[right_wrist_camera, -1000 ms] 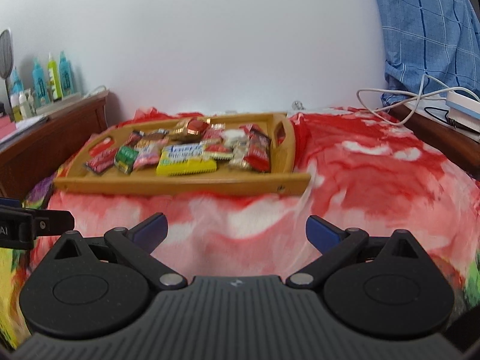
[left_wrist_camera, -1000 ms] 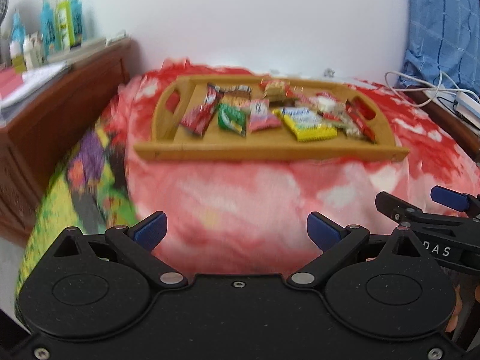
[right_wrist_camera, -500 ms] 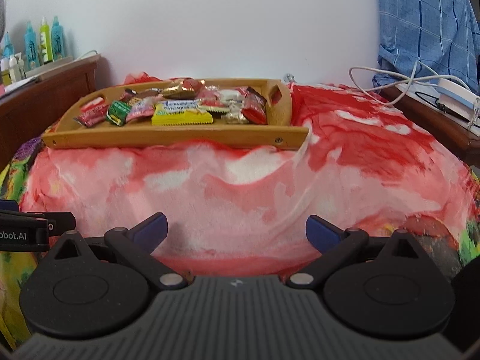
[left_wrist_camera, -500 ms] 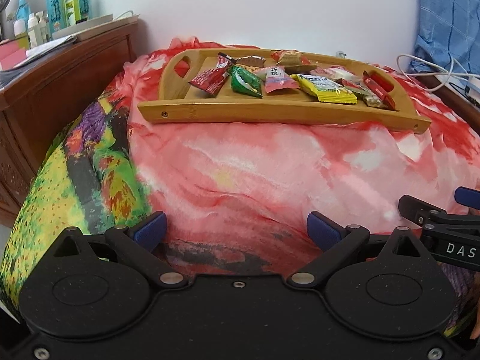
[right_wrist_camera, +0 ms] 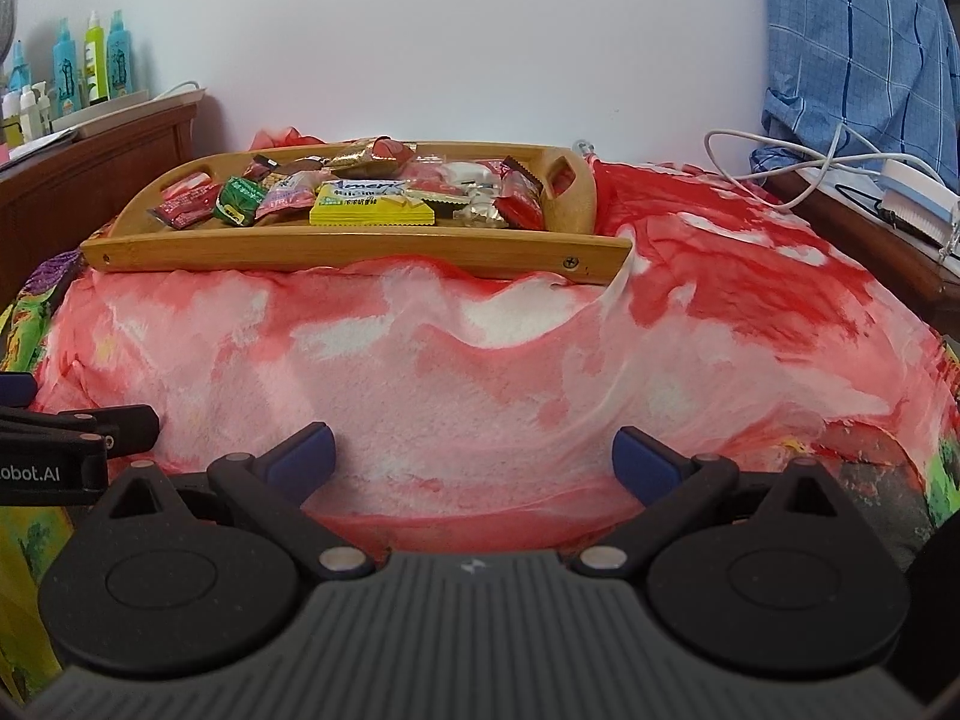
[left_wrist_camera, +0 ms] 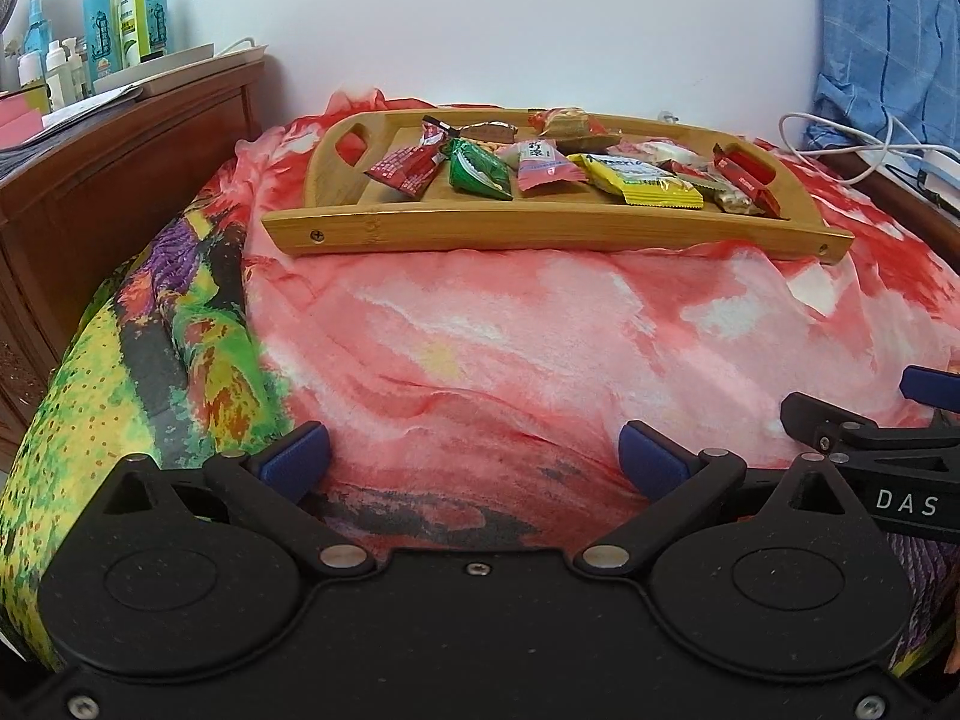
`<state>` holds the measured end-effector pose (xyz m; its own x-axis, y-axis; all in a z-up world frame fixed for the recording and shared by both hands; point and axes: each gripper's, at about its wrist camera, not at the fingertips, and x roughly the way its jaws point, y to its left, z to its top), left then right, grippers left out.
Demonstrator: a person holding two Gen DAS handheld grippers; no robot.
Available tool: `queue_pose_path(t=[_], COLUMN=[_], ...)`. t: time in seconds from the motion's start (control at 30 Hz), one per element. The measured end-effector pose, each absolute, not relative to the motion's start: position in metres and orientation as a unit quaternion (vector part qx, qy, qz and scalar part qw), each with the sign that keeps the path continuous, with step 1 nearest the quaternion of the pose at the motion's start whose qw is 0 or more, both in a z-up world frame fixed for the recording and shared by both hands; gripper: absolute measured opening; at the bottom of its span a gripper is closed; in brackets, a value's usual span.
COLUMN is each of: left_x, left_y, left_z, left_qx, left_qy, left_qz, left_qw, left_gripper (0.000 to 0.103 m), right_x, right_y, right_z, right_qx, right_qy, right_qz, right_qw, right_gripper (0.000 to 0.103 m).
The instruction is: Organize snacks
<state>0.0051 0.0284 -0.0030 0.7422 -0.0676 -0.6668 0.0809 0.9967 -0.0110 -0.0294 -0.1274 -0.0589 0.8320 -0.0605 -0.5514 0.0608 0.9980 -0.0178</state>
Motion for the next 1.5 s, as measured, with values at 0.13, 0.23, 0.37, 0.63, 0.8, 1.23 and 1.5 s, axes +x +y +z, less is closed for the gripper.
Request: queue_pose_path(t=[0.13,0.23,0.37,0.63,0.8,1.23,1.5], left_x=[0.0037,0.0035,0.004,0.0055,0.0051,0.0064,0.0064], left_y=[0.0292,0.0294,0.0293,0.0301,0.0299,0.0293,0.0292], left_z=[-0.0038,-0.0042,-0.0046,-0.0047,-0.0048,-0.005,-0.0052], left_qx=[0.009,0.01,0.011,0.009,0.008,0.007,0.006], left_qy=[0.353,0.353,0.353,0.352,0.352,0.353,0.353], left_qz=[-0.042,-0.041,-0.042,-0.043,-0.043,-0.04,-0.04], left_qw=[0.935,0.935,0.935,0.935,0.935,0.935,0.935], left_gripper=[0.103,0.103,0.103,0.103,0.103,0.103,0.103], right_x=[-0.029,-0.0286,-0.0286,-0.0287,-0.0287,-0.0286,-0.0285], right_y=[-0.1263,-0.1266,-0.1264,-0.1263,-0.1263,-0.1264,-0.1263], right_z=[-0.0596,-0.0598,-0.0598,-0.0598,-0.0598,-0.0597,-0.0598], right_qx=[-0.001,0.0,-0.001,0.0,0.0,0.0,0.0], right_qy=[0.287,0.287,0.287,0.287,0.287,0.288,0.288], right_qz=[-0.03,-0.03,-0.03,-0.03,-0.03,-0.03,-0.03], right_qw=[0.957,0.957,0.957,0.957,0.957,0.957,0.957], right_gripper=[0.103,0.103,0.103,0.103,0.103,0.103,0.103])
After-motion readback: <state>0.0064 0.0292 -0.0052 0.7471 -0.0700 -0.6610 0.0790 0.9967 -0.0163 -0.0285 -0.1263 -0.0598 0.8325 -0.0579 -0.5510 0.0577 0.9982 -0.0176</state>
